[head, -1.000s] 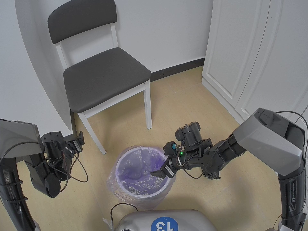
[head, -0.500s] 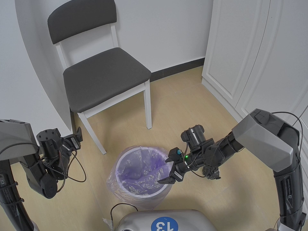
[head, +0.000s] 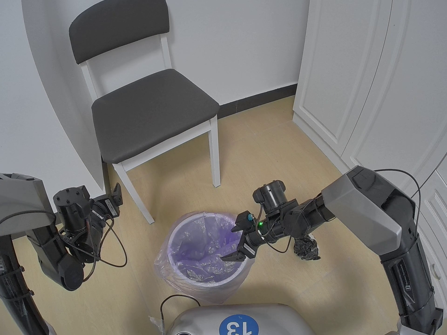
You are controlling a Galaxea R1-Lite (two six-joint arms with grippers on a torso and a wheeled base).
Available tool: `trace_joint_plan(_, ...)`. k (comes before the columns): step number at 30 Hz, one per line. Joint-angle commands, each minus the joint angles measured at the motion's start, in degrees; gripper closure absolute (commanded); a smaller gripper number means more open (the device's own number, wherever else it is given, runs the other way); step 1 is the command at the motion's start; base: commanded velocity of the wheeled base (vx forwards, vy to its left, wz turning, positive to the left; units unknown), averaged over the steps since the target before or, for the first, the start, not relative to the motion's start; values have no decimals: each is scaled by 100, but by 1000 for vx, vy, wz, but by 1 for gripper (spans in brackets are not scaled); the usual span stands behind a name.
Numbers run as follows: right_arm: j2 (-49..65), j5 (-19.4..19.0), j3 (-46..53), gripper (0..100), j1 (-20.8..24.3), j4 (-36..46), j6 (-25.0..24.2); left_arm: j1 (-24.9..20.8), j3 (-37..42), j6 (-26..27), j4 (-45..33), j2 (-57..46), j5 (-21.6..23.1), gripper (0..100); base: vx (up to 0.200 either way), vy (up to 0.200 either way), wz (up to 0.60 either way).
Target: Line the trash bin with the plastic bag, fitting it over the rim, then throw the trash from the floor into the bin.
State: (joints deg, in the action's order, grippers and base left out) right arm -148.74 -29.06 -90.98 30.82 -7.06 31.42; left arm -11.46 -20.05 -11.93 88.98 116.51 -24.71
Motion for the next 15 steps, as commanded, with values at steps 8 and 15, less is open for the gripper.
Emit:
trace_joint_plan(8,-410,-29,-588,0,12,477,-13,-58,1,-2,102,4,-34,0,0,0,0)
trace_joint_plan(15,-560,-56,-1150,0,12,1145,-13,-85,28,-2,102,-5,-34,0,0,0,0)
